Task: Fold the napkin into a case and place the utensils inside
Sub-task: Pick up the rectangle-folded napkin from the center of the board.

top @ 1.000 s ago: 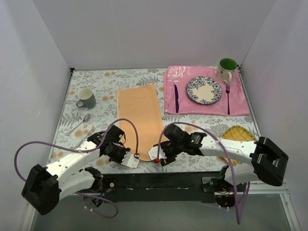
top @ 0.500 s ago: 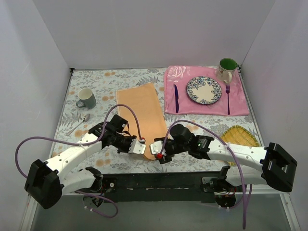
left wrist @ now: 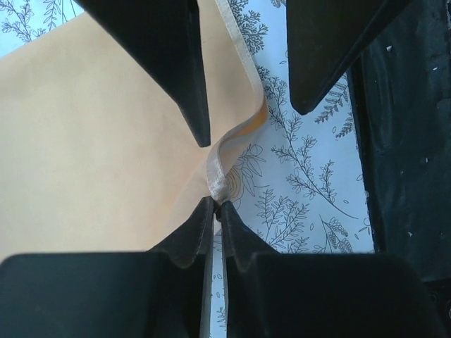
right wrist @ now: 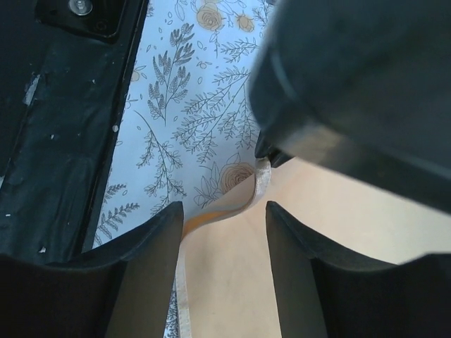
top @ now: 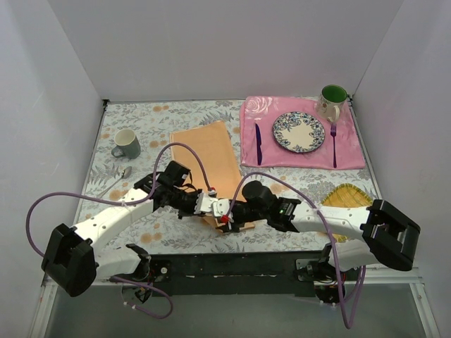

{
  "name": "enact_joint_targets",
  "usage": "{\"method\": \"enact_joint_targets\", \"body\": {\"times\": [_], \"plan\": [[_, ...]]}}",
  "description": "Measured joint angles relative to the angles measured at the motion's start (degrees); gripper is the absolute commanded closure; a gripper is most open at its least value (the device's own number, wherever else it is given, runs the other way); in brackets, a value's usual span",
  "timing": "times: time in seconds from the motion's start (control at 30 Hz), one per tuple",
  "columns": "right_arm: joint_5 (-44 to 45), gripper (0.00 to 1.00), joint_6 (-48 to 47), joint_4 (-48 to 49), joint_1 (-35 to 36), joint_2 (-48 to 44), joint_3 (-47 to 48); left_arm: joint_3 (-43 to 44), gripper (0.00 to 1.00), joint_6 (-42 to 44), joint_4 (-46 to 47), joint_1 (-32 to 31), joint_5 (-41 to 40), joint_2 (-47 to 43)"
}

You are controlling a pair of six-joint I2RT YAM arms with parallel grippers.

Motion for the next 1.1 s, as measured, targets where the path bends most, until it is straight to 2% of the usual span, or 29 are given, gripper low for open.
{"method": "enact_joint_targets", "body": {"times": [0.23, 0.43, 0.73, 1.1], "plan": [[0.61, 0.41, 3.56, 5.33, 0.02, 1.84, -0.07, -0.04, 1.0, -1.75, -0.33, 0.96, 0.15, -1.36], [6.69, 0.39, 6.86, 14.78, 0.26, 0.17, -5.4, -0.66, 1.0, -3.56, 0.33, -0.42, -0.02, -2.21], [7.65, 0.39, 7.23, 18.12, 0.28, -1.25, -8.46, -1.57, 1.0, -4.9, 2.89, -0.68, 0.46, -3.54], [8.5, 0.5, 8.33, 23.91, 0.72, 3.37, -9.57, -3.41, 1.0, -5.92, 5.81, -0.72, 1.7, -6.78]]}}
